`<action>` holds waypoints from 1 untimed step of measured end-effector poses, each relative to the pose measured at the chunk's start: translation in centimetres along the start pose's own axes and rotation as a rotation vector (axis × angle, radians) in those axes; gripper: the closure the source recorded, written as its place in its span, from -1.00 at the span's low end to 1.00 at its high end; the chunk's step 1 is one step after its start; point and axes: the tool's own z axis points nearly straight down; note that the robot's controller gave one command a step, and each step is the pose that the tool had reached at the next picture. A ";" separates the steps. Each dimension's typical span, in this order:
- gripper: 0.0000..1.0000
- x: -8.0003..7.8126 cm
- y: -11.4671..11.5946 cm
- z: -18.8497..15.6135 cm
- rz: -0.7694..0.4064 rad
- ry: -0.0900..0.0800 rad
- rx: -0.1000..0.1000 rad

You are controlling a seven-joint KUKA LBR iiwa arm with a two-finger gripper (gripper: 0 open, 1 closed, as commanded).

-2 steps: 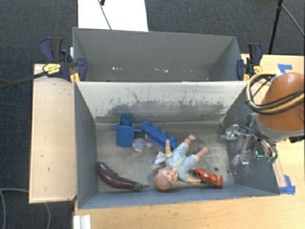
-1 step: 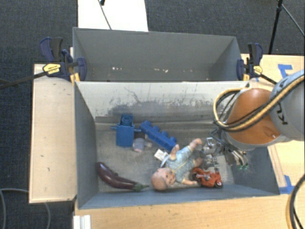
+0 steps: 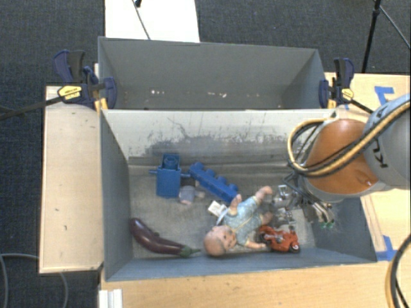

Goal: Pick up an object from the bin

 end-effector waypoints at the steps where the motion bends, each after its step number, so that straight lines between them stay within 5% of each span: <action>1: 1.00 0.4 0.4 -3.4 0.006 0.039 -0.012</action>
Offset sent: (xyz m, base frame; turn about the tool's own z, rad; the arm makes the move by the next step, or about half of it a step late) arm 0.0195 -0.0083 0.1481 0.0567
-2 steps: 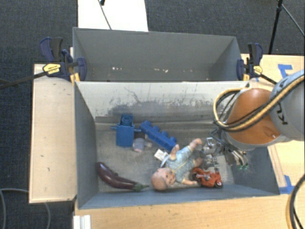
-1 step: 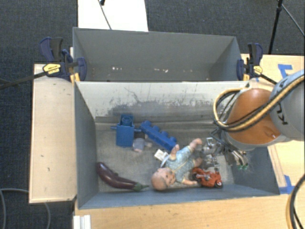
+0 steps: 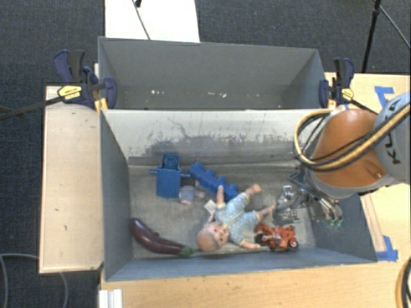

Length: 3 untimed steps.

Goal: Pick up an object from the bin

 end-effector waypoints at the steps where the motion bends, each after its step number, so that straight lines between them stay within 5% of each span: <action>1: 1.00 -1.4 -0.7 -6.9 0.024 0.000 -0.001; 2: -1.00 -2.6 6.9 -3.1 0.121 -0.002 -0.002; 3: -1.00 -2.6 6.8 -3.2 0.120 -0.004 -0.001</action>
Offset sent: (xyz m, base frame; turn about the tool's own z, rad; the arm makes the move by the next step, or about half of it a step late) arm 0.0190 0.0700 0.0313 0.1223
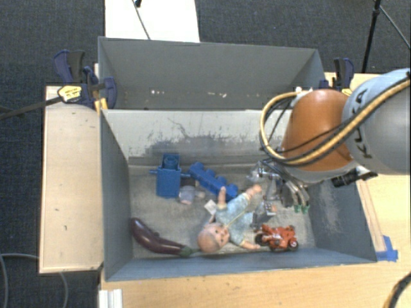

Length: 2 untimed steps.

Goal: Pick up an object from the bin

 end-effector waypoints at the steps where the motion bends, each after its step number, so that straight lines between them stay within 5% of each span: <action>1: 1.00 -1.4 -0.3 7.0 -0.257 -0.002 -0.001; 2: 1.00 -1.4 -0.3 7.0 -0.257 -0.002 -0.001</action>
Offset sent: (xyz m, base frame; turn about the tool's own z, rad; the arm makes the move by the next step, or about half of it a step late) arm 0.0000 0.0000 0.0000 0.0000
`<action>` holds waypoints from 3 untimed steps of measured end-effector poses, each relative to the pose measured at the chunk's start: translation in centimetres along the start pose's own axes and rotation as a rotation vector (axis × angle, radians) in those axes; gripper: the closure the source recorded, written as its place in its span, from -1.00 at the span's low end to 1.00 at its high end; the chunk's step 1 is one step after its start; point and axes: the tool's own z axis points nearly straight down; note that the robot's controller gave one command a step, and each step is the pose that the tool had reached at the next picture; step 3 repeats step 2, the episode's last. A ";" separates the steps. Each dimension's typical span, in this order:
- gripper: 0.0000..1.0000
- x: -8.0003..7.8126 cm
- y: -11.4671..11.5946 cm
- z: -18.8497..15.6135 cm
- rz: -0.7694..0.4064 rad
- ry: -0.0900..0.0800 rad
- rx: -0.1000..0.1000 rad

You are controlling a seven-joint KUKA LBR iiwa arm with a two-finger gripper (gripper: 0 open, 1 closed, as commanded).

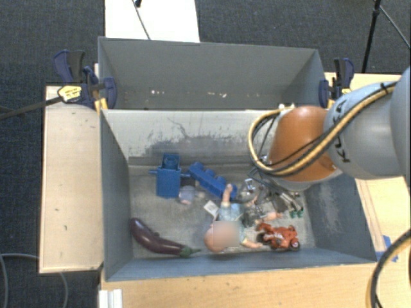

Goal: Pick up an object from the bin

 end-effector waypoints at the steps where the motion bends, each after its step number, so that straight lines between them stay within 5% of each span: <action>1: 1.00 -0.1 -0.3 0.0 -0.039 0.001 -0.004; 2: 1.00 -0.3 -0.9 -15.9 0.003 -0.003 0.001; 3: 1.00 -0.3 -0.9 -15.9 0.003 -0.003 0.001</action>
Offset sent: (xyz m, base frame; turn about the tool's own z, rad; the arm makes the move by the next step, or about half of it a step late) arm 0.0026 -0.0079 0.1569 0.0039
